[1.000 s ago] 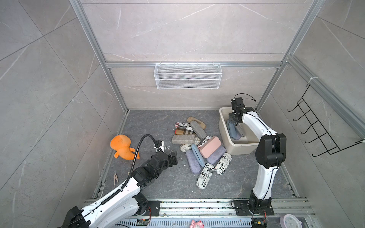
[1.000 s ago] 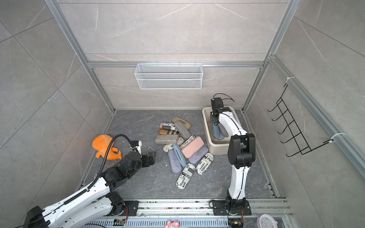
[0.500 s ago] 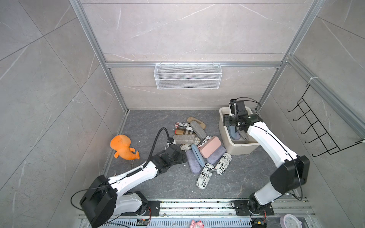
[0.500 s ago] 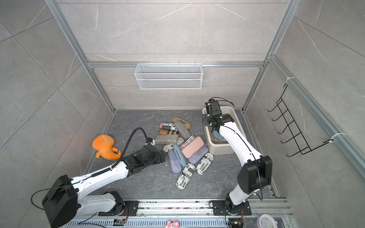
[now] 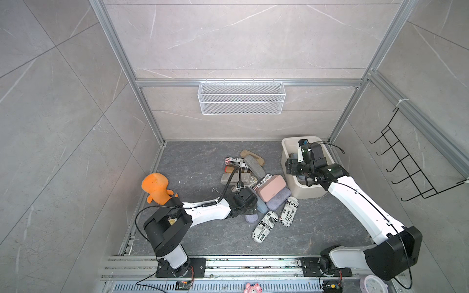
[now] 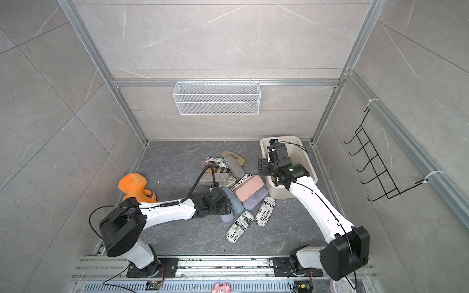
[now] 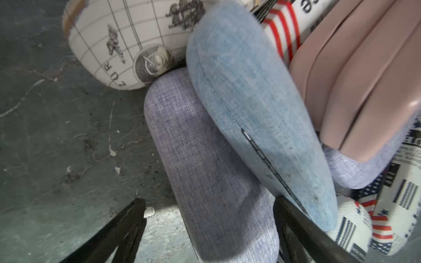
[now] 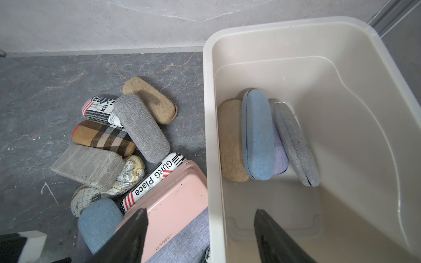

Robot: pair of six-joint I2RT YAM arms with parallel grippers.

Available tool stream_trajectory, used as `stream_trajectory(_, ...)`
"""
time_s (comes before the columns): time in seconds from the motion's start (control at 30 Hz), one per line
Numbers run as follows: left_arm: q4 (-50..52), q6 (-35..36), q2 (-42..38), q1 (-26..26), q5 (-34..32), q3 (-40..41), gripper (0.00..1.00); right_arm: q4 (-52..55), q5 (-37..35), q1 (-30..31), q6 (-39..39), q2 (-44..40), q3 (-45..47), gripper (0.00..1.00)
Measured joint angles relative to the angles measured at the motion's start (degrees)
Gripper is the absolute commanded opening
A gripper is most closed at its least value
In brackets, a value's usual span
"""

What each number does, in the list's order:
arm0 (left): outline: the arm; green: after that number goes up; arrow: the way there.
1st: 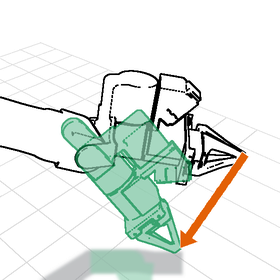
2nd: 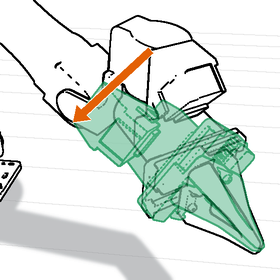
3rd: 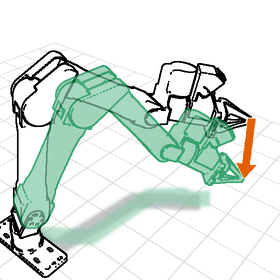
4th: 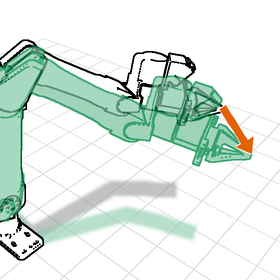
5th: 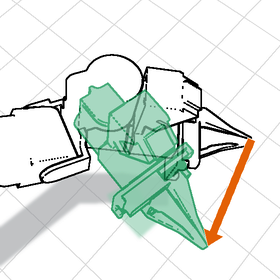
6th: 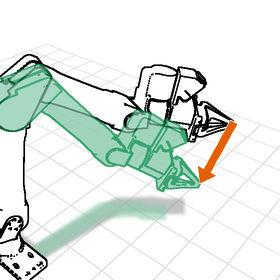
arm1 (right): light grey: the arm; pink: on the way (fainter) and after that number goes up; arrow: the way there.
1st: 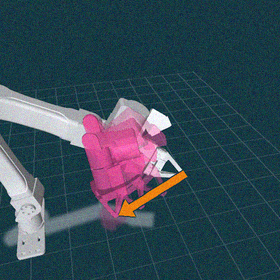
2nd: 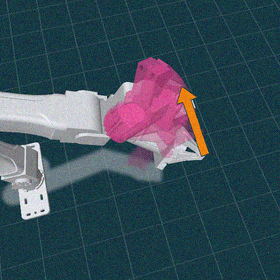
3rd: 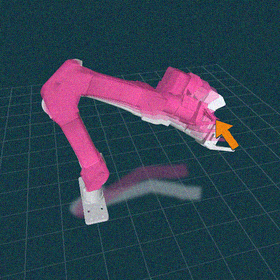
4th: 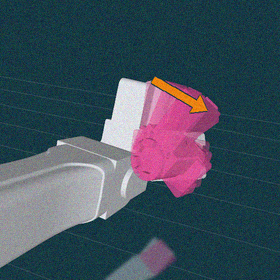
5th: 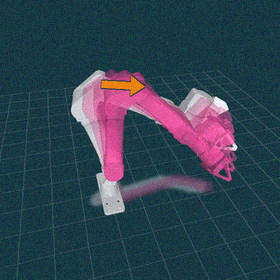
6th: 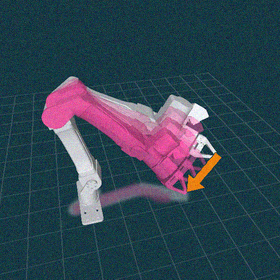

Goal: Put the glasses cases into the storage boxes
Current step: Pick up the glasses case at the center of the board.

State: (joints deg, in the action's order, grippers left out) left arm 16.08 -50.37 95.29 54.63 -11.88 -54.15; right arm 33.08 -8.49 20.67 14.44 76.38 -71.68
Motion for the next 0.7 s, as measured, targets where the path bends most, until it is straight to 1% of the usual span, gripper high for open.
stream_trajectory(0.1,1.8,-0.1,3.0,0.0,-0.2,-2.5,0.9,-0.7,1.0,0.0,0.0,-0.7,0.2,0.77)
stream_trajectory(0.2,2.4,-0.2,4.3,0.2,-0.6,-3.8,0.89,-2.0,1.6,0.0,0.0,-1.0,1.1,0.77)
stream_trajectory(0.27,2.9,-0.4,4.6,0.2,-1.3,-3.9,0.86,-2.3,2.0,0.0,0.0,-1.2,1.7,0.77)
stream_trajectory(0.4,3.7,-1.6,4.7,0.2,-2.8,-3.7,0.76,-3.0,3.0,0.0,0.0,-1.4,2.7,0.77)
stream_trajectory(0.53,3.6,-3.1,3.4,0.3,-3.9,-0.8,0.71,-3.4,3.7,0.0,0.2,-1.8,3.1,0.77)
stream_trajectory(0.7,4.8,-4.9,-3.1,0.3,-5.9,5.8,0.68,-3.4,4.3,0.2,0.5,-2.5,3.2,0.76)
